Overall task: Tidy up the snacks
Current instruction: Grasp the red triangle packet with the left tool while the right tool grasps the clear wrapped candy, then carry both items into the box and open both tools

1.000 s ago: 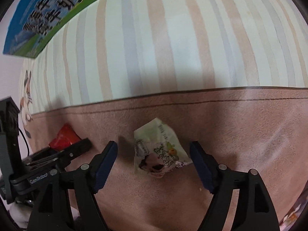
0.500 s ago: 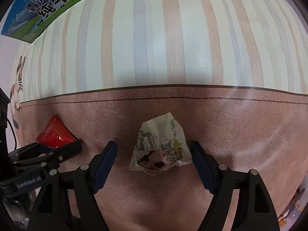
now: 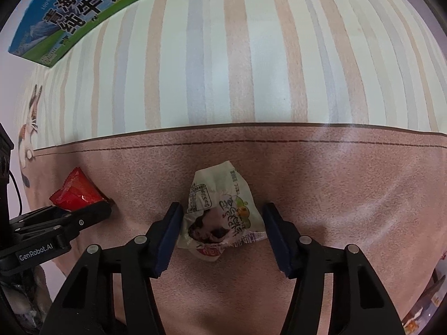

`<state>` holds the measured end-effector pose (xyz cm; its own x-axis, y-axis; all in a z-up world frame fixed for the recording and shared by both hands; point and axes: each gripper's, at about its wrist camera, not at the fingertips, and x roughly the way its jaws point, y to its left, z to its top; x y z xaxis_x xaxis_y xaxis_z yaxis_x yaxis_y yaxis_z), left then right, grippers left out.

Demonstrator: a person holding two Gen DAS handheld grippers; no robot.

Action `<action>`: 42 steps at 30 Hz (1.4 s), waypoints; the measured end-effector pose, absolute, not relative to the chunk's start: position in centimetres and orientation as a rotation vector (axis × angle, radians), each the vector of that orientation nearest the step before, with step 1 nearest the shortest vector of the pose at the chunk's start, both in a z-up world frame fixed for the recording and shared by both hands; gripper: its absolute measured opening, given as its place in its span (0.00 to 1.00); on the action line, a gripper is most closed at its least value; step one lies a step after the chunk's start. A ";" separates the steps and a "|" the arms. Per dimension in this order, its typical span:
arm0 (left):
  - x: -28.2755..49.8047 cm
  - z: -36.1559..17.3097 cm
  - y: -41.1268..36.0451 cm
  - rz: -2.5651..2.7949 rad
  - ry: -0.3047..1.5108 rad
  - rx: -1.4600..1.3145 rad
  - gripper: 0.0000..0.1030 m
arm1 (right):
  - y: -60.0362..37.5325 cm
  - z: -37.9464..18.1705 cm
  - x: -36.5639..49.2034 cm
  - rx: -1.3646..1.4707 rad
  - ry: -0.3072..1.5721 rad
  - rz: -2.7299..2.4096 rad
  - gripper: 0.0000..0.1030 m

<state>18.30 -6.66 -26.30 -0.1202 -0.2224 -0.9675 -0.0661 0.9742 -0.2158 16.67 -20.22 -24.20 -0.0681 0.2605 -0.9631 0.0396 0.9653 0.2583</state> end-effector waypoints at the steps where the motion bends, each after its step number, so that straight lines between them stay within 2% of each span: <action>1: 18.4 -25.9 -6.8 -0.138 1.685 -0.216 0.43 | -20.3 -24.0 16.6 0.237 1.630 0.186 0.59; 8: 18.7 -23.0 -6.9 -0.166 1.621 -0.206 0.43 | -21.9 -22.7 16.0 0.279 1.591 0.202 0.59; 18: 20.9 -18.5 -8.1 -0.228 1.534 -0.202 0.43 | -22.9 -17.1 18.4 0.300 1.495 0.268 0.57; 21: 21.6 -19.2 -8.6 -0.224 1.544 -0.170 0.43 | -22.8 -16.6 18.9 0.254 1.490 0.267 0.57; 29: 22.1 -26.4 -6.9 -0.181 1.701 -0.261 0.43 | -22.4 -22.3 18.9 0.222 1.614 0.239 0.58; 33: 22.3 -26.6 -6.5 -0.173 1.705 -0.275 0.43 | -23.0 -23.5 18.8 0.241 1.661 0.220 0.62; 42: 22.4 -25.2 -6.4 -0.163 1.686 -0.255 0.43 | -23.2 -23.0 18.9 0.202 1.634 0.233 0.57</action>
